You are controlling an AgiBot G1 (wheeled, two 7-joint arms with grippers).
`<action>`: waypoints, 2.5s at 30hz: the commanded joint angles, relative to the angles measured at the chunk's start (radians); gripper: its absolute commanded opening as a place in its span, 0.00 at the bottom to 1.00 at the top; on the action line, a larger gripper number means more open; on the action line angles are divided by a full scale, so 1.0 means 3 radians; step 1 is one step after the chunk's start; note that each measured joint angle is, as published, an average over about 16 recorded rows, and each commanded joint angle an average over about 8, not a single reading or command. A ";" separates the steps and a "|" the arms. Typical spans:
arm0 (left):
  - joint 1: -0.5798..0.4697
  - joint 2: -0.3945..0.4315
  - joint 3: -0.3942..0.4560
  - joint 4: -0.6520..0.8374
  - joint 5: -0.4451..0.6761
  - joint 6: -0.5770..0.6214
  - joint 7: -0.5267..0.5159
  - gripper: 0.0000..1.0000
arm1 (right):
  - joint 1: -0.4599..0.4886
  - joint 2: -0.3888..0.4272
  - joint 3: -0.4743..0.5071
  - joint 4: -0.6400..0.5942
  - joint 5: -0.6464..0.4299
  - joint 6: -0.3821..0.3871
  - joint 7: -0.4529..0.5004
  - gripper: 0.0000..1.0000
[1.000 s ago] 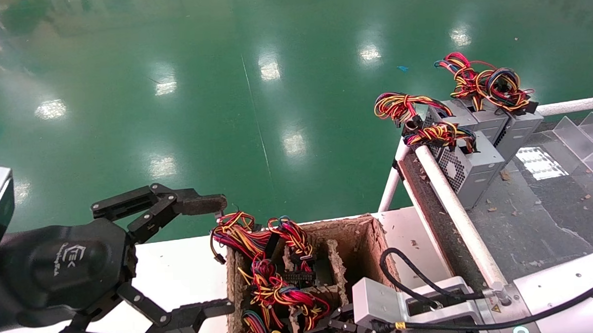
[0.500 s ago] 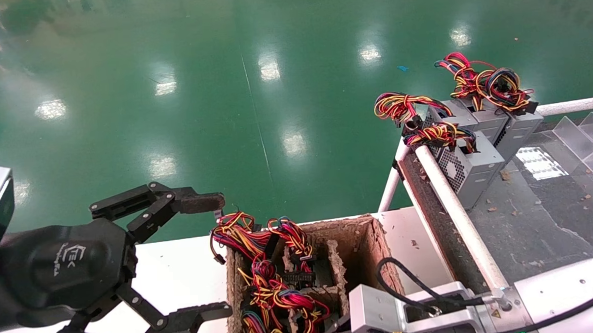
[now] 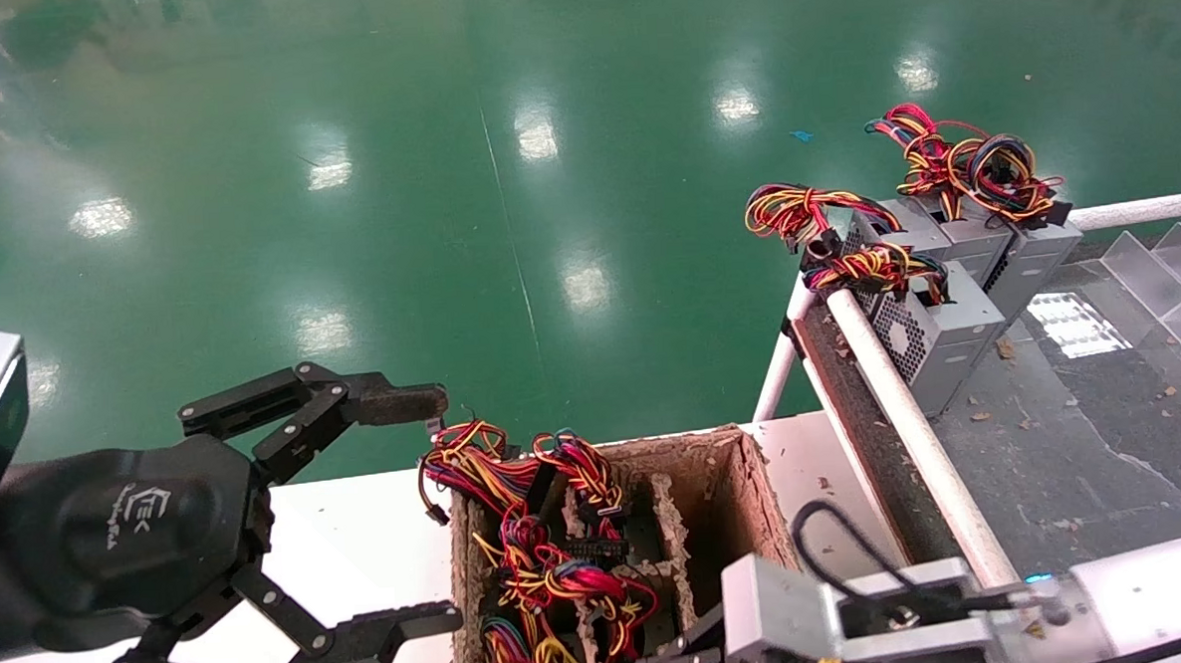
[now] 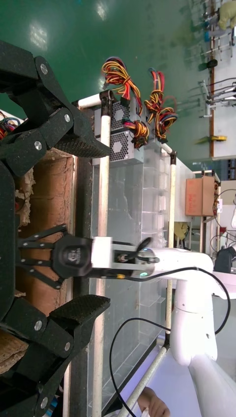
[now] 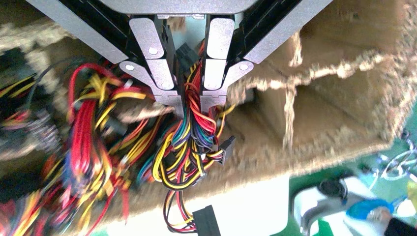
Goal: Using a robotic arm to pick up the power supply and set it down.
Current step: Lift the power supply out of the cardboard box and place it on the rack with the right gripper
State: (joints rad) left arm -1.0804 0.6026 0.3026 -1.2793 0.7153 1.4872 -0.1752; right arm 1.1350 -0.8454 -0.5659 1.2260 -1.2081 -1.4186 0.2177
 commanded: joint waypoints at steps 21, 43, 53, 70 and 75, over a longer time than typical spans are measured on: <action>-0.0001 -0.0001 0.0003 0.0000 -0.0002 -0.0001 0.0002 1.00 | -0.0236 0.0610 0.0853 0.0327 0.1119 0.0190 -0.0272 0.00; -0.0002 -0.0003 0.0007 0.0000 -0.0005 -0.0003 0.0003 1.00 | -0.0187 0.1555 0.1650 0.0052 0.1746 0.0163 -0.0362 0.00; -0.0002 -0.0003 0.0008 0.0000 -0.0006 -0.0004 0.0004 1.00 | -0.0553 0.1914 0.1791 -0.0409 0.1689 0.0047 -0.0558 0.00; -0.0002 -0.0004 0.0011 0.0000 -0.0007 -0.0005 0.0005 1.00 | -0.1013 0.1969 0.1941 -0.1151 0.1528 0.0303 -0.1095 0.00; -0.0003 -0.0005 0.0011 0.0000 -0.0008 -0.0005 0.0006 1.00 | -0.0914 0.1896 0.1891 -0.1202 0.1429 0.0437 -0.1136 0.00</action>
State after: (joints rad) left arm -1.0812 0.6012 0.3060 -1.2793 0.7129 1.4857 -0.1735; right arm 0.8698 -0.2769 -0.0022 0.8662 -0.7796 -1.2961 -0.1175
